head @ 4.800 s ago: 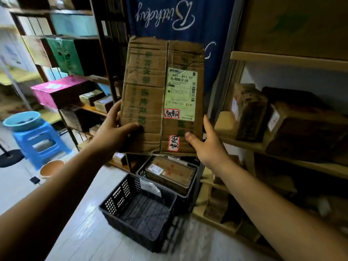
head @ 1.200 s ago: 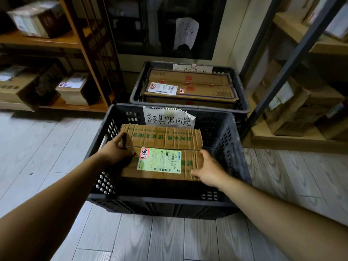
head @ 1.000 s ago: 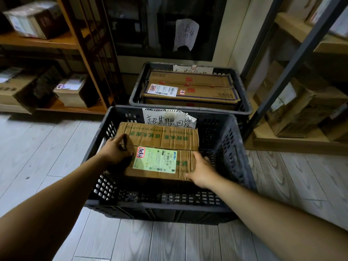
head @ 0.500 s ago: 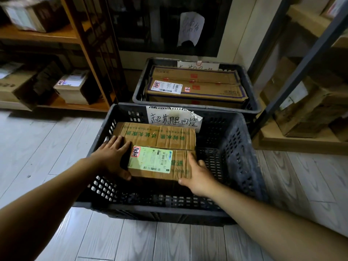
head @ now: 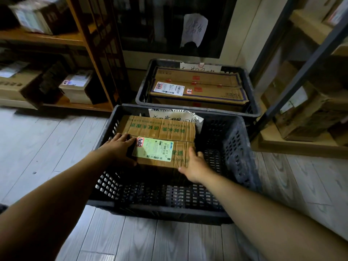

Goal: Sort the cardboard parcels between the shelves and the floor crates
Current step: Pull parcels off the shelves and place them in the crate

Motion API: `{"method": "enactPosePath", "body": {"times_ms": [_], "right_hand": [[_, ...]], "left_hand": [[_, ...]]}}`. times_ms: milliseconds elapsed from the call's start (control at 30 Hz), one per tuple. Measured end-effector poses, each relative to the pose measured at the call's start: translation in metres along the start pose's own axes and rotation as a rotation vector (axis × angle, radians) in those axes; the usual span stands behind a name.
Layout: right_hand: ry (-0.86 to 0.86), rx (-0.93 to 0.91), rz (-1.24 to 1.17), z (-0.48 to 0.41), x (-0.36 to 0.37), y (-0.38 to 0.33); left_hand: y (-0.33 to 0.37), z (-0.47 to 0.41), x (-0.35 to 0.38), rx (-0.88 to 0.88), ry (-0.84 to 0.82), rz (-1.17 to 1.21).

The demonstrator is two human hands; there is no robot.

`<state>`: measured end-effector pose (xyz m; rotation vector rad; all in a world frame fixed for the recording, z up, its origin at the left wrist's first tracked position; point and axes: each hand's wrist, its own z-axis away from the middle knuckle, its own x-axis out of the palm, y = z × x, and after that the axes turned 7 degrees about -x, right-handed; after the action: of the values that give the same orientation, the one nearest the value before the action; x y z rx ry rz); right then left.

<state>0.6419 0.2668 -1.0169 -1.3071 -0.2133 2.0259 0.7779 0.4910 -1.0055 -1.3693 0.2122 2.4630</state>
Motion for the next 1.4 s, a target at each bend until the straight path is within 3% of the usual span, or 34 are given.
{"method": "enactPosePath", "body": {"times_ms": [233, 467, 633, 833, 1400], "right_hand": [[-0.122, 0.019, 0.071, 0.068, -0.101, -0.045], [-0.157, 0.073, 0.114, 0.176, -0.268, -0.088], [-0.091, 0.106, 0.105, 0.255, -0.378, -0.102], [0.037, 0.095, 0.094, 0.339, -0.490, -0.121], [0.400, 0.035, 0.027, 0.555, -0.658, -0.165]], "left_hand": [[0.003, 0.076, -0.067, -0.045, -0.102, 0.099], [0.056, 0.197, -0.233, 0.027, -0.059, 0.170], [0.109, 0.278, -0.336, 0.062, -0.110, 0.142], [0.160, 0.369, -0.430, 0.138, -0.050, 0.178], [0.234, 0.533, -0.621, 0.440, 0.184, 0.312]]}}
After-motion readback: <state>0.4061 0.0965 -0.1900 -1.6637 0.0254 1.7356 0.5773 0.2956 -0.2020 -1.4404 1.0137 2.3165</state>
